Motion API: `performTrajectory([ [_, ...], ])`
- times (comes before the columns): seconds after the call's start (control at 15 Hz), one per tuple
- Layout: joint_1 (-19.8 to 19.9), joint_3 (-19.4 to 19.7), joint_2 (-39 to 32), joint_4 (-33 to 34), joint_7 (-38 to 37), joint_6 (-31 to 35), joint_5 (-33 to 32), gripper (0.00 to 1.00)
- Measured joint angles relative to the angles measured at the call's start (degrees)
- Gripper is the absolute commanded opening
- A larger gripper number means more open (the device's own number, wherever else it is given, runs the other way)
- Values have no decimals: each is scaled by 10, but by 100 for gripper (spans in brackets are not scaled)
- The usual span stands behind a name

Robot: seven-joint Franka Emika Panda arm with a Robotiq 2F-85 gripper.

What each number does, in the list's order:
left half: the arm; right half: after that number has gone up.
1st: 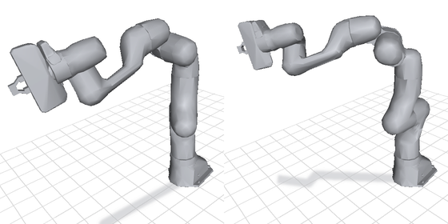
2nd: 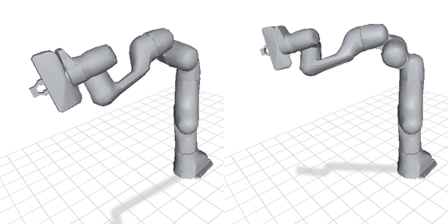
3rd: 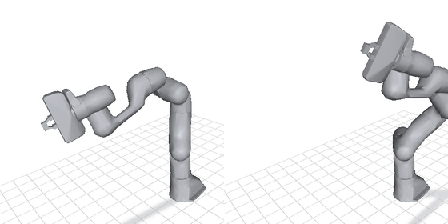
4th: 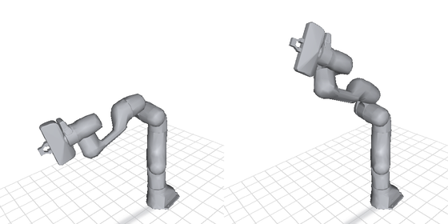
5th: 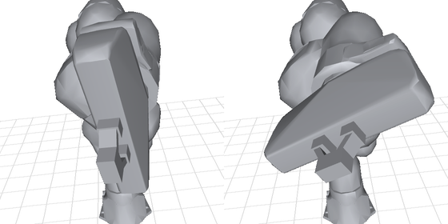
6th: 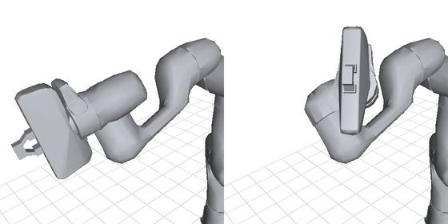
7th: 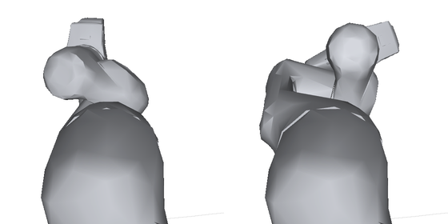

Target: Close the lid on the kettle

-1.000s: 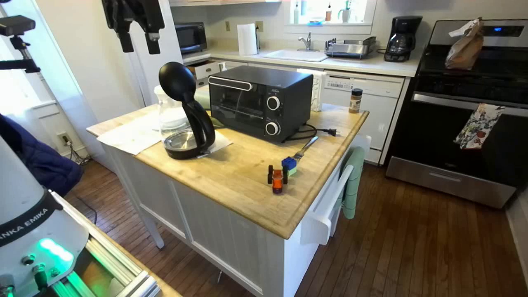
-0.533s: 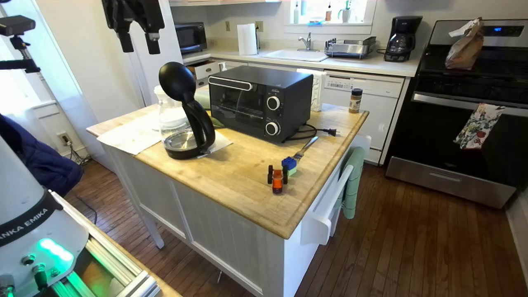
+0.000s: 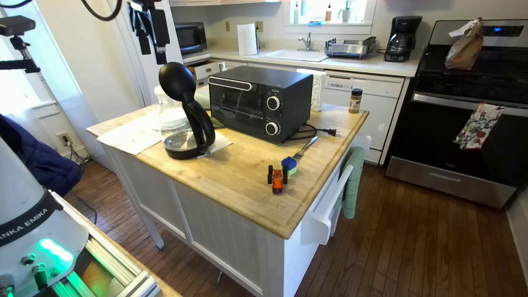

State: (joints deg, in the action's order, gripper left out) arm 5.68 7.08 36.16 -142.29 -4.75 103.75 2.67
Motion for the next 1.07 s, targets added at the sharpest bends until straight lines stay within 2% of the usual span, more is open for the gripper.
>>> performTrajectory([
  [0.4, 1, 0, -10, 0, -8, 8, 7, 100],
  [0.6, 17, 0, -23, 0, -55, 32, 10, 100],
  [0.8, 34, 7, -57, 1, -90, 65, 47, 100],
  [0.87, 35, 10, -69, 2, -96, 72, 66, 75],
  [0.93, 36, 13, -81, 4, -102, 78, 84, 72],
  [1.07, 36, 16, -104, 8, -112, 85, 122, 59],
])
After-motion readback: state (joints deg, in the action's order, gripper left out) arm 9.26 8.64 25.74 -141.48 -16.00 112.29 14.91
